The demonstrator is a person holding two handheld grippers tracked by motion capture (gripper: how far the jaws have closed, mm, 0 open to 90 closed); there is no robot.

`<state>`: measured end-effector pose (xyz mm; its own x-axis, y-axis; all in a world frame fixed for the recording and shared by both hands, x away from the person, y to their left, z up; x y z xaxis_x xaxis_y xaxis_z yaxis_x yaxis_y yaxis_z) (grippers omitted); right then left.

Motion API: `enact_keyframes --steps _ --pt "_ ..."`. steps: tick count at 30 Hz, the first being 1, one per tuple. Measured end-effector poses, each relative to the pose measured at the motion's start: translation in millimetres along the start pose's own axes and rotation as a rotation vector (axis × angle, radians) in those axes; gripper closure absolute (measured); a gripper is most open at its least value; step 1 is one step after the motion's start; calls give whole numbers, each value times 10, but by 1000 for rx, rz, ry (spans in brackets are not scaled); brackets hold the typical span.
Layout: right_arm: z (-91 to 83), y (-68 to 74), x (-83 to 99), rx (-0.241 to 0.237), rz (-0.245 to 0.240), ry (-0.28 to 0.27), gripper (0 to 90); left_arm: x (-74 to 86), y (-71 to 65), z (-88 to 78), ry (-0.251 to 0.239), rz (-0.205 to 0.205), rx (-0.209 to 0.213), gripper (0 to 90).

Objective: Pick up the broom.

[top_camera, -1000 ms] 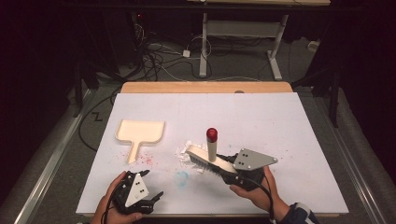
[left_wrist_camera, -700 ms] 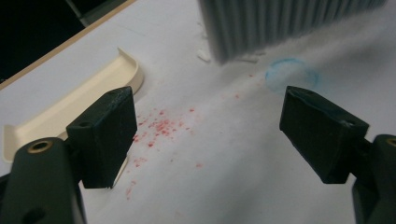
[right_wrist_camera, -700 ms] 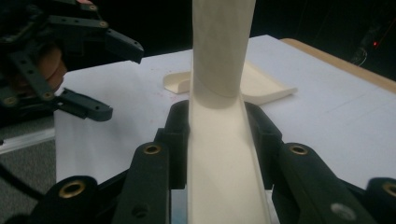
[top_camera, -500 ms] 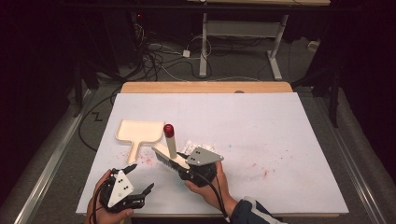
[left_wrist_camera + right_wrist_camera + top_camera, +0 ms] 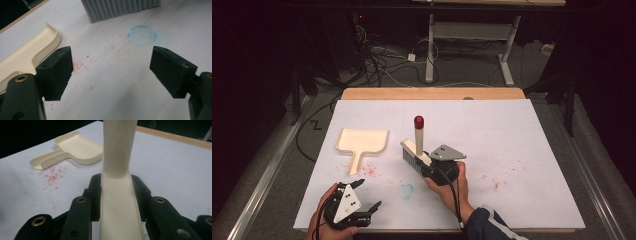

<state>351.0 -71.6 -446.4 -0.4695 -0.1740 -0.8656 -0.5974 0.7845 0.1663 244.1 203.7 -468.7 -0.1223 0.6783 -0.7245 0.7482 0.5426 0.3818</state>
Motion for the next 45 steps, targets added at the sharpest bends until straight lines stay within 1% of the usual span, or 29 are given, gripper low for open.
enact_keyframes --steps 2,4,5,7,10,12,15,17,19,21,22,23,24,25,26,28,30,33,36,38,43,45 --pt "-43 -10 -12 -8 -1 -5 685 -6 -2 5 3 6 2 179" --pt "-96 -4 -31 -32 3 -21 684 -9 -3 7 3 9 4 179" --pt "-148 1 -54 -43 -7 -33 684 -9 -3 8 3 9 5 179" --pt "-241 10 -100 -47 -24 -55 684 -8 -6 17 6 7 9 179" --pt "-384 1 -169 -57 -58 -74 684 -9 -16 27 7 7 14 179" --pt "-501 -32 -224 -65 -82 -75 684 -10 -27 34 15 14 18 179" --pt "-641 -96 -286 -65 -117 -70 684 -11 -42 45 19 20 23 179" --pt "-756 -149 -305 -64 -131 -69 684 -8 -46 46 26 24 24 179" --pt "-883 -217 -282 -70 -158 -53 684 -5 -46 46 31 28 26 179" --pt "-1010 -309 -224 -52 -173 -41 684 -5 -50 50 32 30 27 179" --pt "-1066 -363 -191 -56 -180 -25 683 -7 -53 52 32 31 26 179" --pt "-1108 -404 -167 -53 -184 -13 684 -10 -57 54 33 33 26 179" --pt "-1177 -475 -126 -48 -188 -1 684 -14 -60 54 34 36 26 179" --pt "-1234 -529 -92 -56 -190 7 684 -18 -63 56 35 37 25 179" --pt "-1288 -576 -60 -51 -189 15 684 -22 -65 58 34 40 26 179" --pt "-1381 -657 11 -39 -190 34 684 -31 -71 68 38 44 27 179" --pt "-1434 -715 90 -31 -183 47 684 -40 -78 80 40 50 31 179" --pt "-1411 -758 195 -26 -173 83 684 -56 -89 96 46 61 35 179" --pt "-1320 -744 248 -29 -181 113 684 -66 -98 110 46 67 42 179" --pt "-1222 -710 280 -37 -190 125 684 -66 -98 123 48 67 46 179" --pt "-1005 -612 250 -62 -198 106 684 -65 -105 148 53 74 56 179" --pt "-922 -558 215 -82 -200 93 685 -64 -106 142 52 75 55 179"
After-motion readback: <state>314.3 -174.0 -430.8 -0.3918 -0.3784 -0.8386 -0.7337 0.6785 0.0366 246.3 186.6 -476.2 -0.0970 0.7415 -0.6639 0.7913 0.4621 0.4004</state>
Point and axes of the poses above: each handheld gripper's, and its own axes: z roughly forward along the jaws, x roughly out of its underside, y roughly to its left, the point moved 1 cm from there along z, roughly forward along the jaws, and after that the axes turned 10 degrees about z, right-handed, at the moved point
